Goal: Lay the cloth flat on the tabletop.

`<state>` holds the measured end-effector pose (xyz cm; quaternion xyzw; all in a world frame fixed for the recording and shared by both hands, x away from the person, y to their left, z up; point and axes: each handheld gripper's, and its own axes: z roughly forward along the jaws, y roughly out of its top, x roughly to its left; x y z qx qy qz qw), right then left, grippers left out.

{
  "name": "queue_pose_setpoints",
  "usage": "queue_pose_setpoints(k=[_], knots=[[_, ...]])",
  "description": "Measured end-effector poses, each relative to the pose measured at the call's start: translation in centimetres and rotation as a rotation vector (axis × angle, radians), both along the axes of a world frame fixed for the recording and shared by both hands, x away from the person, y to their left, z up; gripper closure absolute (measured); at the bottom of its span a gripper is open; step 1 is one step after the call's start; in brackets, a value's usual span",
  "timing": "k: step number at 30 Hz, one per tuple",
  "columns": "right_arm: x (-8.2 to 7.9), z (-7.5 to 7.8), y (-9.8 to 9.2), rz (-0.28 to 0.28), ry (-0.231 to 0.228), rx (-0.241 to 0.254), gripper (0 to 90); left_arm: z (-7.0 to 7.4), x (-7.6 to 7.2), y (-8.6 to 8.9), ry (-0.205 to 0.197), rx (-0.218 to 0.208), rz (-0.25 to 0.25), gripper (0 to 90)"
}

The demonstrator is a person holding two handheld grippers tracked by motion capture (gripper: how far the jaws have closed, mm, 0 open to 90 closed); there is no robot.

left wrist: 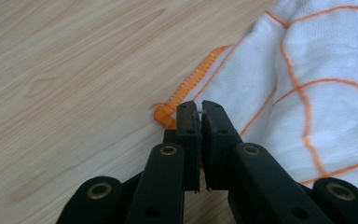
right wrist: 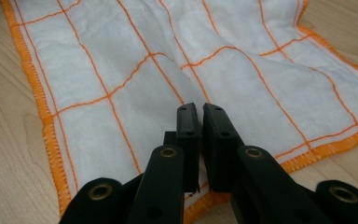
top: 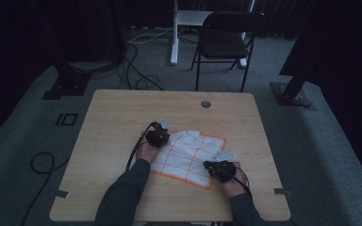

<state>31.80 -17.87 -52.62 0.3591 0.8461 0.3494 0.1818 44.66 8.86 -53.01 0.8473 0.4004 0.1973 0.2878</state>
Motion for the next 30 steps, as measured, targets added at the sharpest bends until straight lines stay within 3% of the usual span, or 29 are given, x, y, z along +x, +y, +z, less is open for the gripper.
queue_pose_setpoints(k=[20, 28, 30], knots=[[0.3, 0.0, -0.8, -0.027, 0.010, -0.016, 87.2, 0.2, 0.8, 5.4, 0.000, 0.041, 0.110, 86.8], [0.4, 0.1, -1.1, -0.036, 0.004, -0.022, 84.9, 0.4, 0.7, 5.7, -0.005, 0.052, 0.120, 83.6], [0.2, 0.3, -1.3, -0.037, -0.003, -0.010, 82.1, 0.8, 0.3, 5.7, -0.016, 0.034, 0.112, 81.4]])
